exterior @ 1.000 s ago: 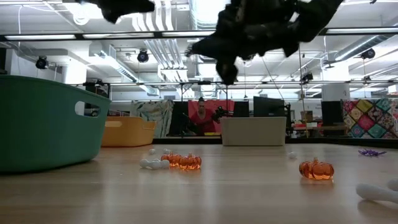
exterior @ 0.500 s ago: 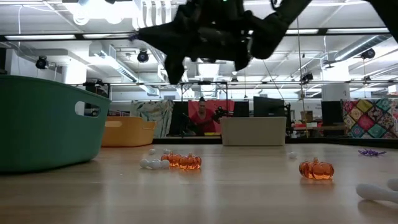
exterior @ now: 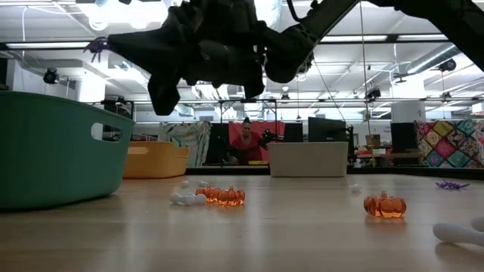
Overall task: Sort Halloween decoration
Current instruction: Put the blue spider toy into the green bin, then put the white bone toy into the orange bin
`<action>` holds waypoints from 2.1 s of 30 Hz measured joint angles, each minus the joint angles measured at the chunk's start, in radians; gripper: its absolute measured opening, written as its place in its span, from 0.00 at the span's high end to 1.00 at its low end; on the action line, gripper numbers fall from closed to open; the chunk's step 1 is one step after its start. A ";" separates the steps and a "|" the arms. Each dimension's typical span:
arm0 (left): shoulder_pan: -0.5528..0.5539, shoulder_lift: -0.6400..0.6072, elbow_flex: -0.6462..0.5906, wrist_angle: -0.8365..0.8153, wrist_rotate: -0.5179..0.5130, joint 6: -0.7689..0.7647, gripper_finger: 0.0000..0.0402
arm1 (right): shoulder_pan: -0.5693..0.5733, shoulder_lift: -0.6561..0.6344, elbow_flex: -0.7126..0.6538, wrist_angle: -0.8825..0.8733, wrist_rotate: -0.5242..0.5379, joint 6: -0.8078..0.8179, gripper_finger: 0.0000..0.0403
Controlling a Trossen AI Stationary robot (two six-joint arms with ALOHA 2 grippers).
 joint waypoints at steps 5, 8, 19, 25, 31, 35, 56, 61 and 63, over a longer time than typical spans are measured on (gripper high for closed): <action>0.000 0.016 -0.001 -0.003 0.001 -0.016 0.90 | -0.001 0.000 0.004 -0.069 0.073 -0.002 0.98; 0.000 0.031 -0.001 -0.002 0.001 -0.016 0.90 | -0.001 0.000 0.004 -0.125 0.100 -0.016 0.98; 0.000 0.042 -0.002 -0.030 0.001 -0.030 0.90 | -0.003 -0.056 0.004 -0.297 0.044 -0.057 0.88; 0.000 0.065 -0.002 -0.095 0.004 -0.129 0.90 | -0.003 -0.172 0.004 -0.679 0.052 -0.191 0.87; -0.001 0.145 -0.002 -0.137 0.043 -0.280 0.90 | 0.021 -0.315 -0.005 -1.072 0.181 -0.354 0.87; 0.000 0.215 -0.003 -0.158 0.090 -0.406 0.90 | 0.037 -0.415 -0.056 -1.159 0.252 -0.373 0.87; 0.009 0.779 0.325 -0.642 0.218 -0.857 0.90 | 0.045 -0.800 -0.436 -1.095 0.584 -0.278 0.87; 0.022 0.926 0.443 -0.732 0.219 -0.858 0.90 | 0.045 -0.807 -0.465 -1.093 0.584 -0.298 0.87; 0.027 0.981 0.484 -0.763 0.219 -0.857 0.90 | 0.045 -0.806 -0.468 -1.094 0.583 -0.312 0.87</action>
